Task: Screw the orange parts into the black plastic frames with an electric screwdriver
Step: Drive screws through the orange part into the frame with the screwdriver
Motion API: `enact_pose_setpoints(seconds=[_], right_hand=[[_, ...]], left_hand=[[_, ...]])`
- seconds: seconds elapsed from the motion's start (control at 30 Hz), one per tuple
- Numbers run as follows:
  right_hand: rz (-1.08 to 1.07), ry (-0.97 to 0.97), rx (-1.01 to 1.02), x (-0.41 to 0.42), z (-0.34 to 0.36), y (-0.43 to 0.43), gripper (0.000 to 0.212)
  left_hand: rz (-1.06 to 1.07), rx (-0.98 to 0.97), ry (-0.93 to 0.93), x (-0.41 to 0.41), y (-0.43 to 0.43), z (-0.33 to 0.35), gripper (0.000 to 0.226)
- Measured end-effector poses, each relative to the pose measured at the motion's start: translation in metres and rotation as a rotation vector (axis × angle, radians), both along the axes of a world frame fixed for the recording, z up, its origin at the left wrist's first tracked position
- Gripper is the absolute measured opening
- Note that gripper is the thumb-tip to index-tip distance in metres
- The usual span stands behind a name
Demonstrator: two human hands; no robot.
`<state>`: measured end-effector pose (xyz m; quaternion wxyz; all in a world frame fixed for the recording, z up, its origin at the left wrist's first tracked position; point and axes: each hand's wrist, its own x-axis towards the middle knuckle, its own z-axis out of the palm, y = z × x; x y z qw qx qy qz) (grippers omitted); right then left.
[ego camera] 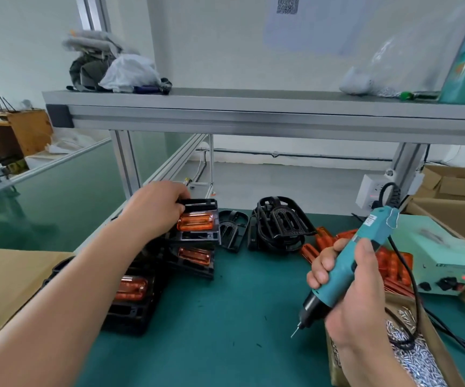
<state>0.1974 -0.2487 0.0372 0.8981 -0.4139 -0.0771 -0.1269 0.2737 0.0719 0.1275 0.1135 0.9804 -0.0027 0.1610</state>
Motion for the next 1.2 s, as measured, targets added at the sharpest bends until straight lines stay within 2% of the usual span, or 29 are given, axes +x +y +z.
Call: enact_pose_setpoints(seconds=[0.3, 0.4, 0.47, 0.73, 0.83, 0.9, 1.0, 1.2], right_hand=[[0.001, 0.041, -0.01, -0.001, 0.004, 0.006, 0.036], [0.027, 0.025, -0.013, -0.002, 0.009, 0.009, 0.059], [0.038, 0.013, -0.004, -0.001, 0.011, 0.01, 0.066], [0.036, 0.008, -0.017, 0.004, 0.011, 0.011, 0.066], [0.04, 0.015, -0.019, 0.004, 0.012, 0.013, 0.068], [0.021, 0.035, -0.025, 0.005, 0.012, 0.014, 0.061], [-0.028, 0.035, -0.028, 0.007, 0.006, 0.011, 0.037], [-0.024, 0.048, -0.015, 0.009, 0.003, 0.01, 0.038]], left_hand=[[0.004, 0.155, 0.102, 0.084, 0.02, -0.001, 0.029], [0.016, 0.155, 0.139, 0.104, 0.023, 0.002, 0.031], [0.017, 0.154, 0.144, 0.115, 0.027, 0.0, 0.031], [-0.008, 0.181, 0.203, 0.133, 0.051, -0.025, 0.038], [-0.015, 0.205, 0.233, 0.137, 0.056, -0.032, 0.034], [-0.009, 0.221, 0.237, 0.139, 0.058, -0.035, 0.035], [-0.01, 0.244, 0.237, 0.143, 0.057, -0.038, 0.038], [-0.016, 0.25, 0.26, 0.145, 0.053, -0.047, 0.044]])
